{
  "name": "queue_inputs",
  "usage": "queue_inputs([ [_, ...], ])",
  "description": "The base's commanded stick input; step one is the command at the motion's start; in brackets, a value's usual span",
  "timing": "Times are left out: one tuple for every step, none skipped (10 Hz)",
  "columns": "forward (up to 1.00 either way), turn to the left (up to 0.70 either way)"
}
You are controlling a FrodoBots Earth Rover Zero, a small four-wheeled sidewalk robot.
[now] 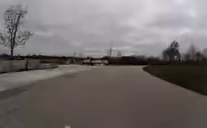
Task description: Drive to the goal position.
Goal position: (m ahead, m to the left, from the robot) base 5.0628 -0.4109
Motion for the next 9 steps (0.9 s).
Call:
queue_inputs([
  [1.0, 0.0],
  [1.0, 0.0],
  [1.0, 0.0],
  [1.0, 0.0],
  [1.0, 0.0],
  [1.0, 0.0],
  [1.0, 0.0],
  [1.0, 0.0],
  [1.0, 0.0],
])
